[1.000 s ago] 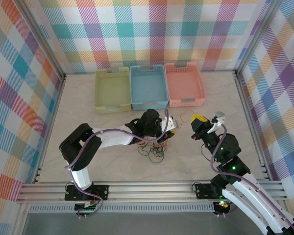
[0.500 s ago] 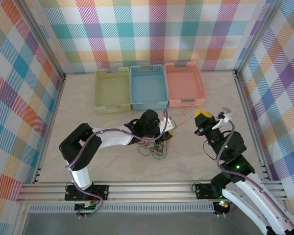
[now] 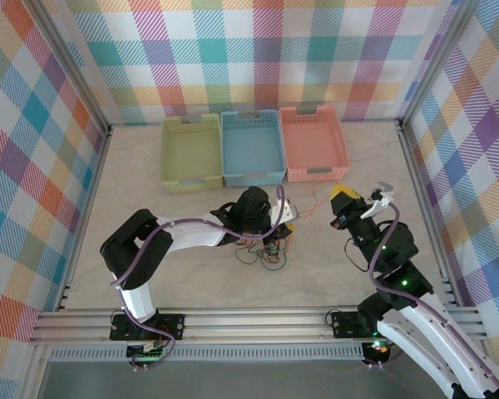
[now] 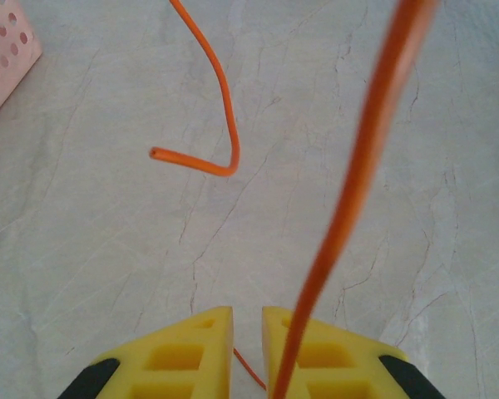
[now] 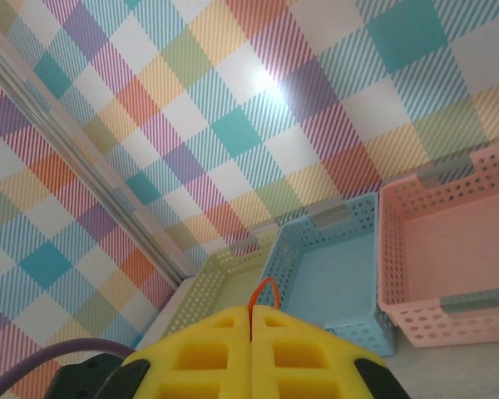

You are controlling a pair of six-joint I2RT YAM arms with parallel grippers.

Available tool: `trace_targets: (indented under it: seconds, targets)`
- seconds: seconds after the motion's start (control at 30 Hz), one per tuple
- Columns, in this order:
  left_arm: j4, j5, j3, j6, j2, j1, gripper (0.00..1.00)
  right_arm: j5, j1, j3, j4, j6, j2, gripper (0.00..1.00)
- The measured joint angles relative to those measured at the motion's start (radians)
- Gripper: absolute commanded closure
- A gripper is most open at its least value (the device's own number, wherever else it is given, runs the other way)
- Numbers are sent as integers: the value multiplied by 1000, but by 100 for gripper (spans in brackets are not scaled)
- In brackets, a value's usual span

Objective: Untangle the cables

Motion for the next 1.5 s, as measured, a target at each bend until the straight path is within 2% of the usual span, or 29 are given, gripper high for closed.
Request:
trace_targets:
  seconds: [0.23, 0.57, 1.0, 1.5]
  targets:
    - [5, -27, 0, -19, 11, 0, 70, -66, 0, 35, -21, 113, 31, 100]
    - [45, -64, 0, -45, 13, 0, 71, -155, 0, 109, -54, 254, 50, 100]
    - [56, -80, 0, -48, 13, 0, 72, -249, 0, 227, -102, 362, 82, 100]
    - [54, -106, 0, -48, 13, -1, 73, -300, 0, 356, -198, 368, 85, 100]
